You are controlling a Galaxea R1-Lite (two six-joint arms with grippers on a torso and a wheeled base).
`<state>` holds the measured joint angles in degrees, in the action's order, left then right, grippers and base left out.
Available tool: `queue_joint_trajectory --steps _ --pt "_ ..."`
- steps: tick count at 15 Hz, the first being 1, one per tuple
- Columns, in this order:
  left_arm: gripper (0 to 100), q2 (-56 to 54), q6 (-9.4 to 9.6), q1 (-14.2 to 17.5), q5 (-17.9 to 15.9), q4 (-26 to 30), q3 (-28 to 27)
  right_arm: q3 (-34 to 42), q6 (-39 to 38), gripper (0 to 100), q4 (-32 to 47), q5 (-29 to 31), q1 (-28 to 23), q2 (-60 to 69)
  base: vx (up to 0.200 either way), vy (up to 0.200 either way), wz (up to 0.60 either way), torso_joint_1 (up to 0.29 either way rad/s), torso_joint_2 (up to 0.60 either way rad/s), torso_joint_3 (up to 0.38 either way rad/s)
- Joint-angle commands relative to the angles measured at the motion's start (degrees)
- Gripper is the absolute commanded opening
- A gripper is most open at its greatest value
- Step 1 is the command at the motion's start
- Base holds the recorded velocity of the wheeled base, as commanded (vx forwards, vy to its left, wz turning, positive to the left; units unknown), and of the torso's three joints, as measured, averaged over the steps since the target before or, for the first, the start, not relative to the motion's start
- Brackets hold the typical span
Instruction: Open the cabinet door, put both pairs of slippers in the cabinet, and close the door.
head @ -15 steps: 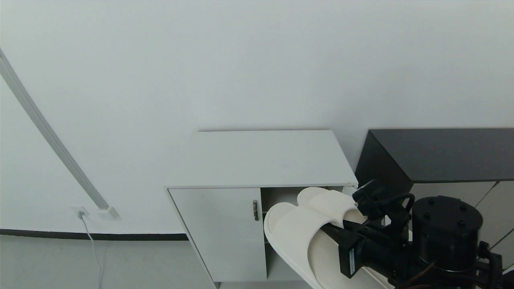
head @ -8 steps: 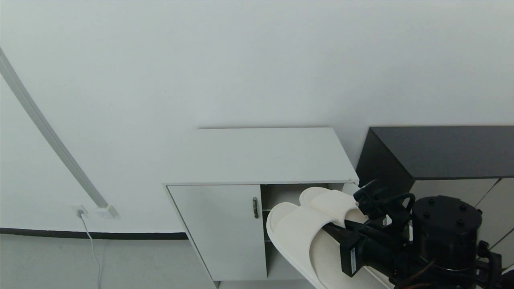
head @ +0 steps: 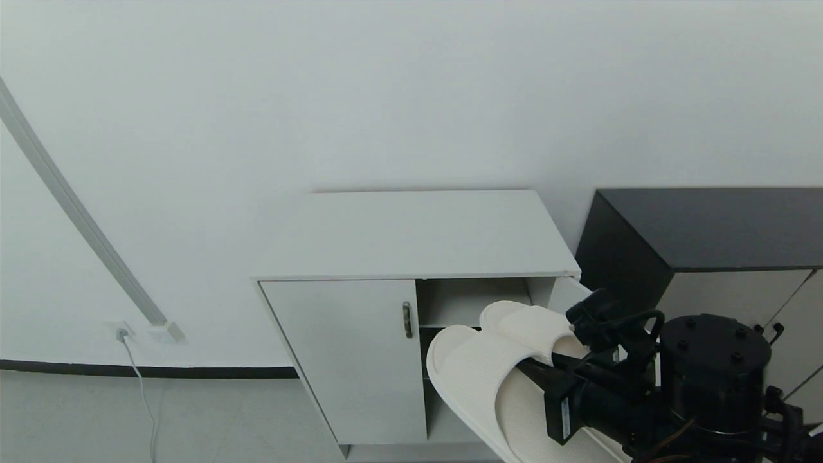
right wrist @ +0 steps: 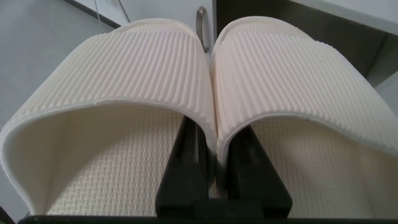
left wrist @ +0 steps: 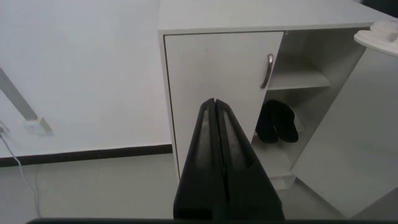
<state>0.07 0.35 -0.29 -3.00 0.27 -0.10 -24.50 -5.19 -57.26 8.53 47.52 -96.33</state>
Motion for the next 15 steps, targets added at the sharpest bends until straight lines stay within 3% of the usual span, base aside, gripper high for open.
queue_joint_trajectory --steps 1,15 --pt "0 0.01 0.0 0.03 0.01 0.0 0.01 0.07 -0.08 0 -0.05 -0.01 0.03 -0.09 0.0 0.0 0.0 -0.154 0.38 0.198" --pt "0 0.01 -0.18 0.03 -0.08 0.0 0.01 1.04 0.01 0 -0.57 -0.01 0.29 -1.05 0.0 0.0 0.0 -0.206 0.5 0.292"
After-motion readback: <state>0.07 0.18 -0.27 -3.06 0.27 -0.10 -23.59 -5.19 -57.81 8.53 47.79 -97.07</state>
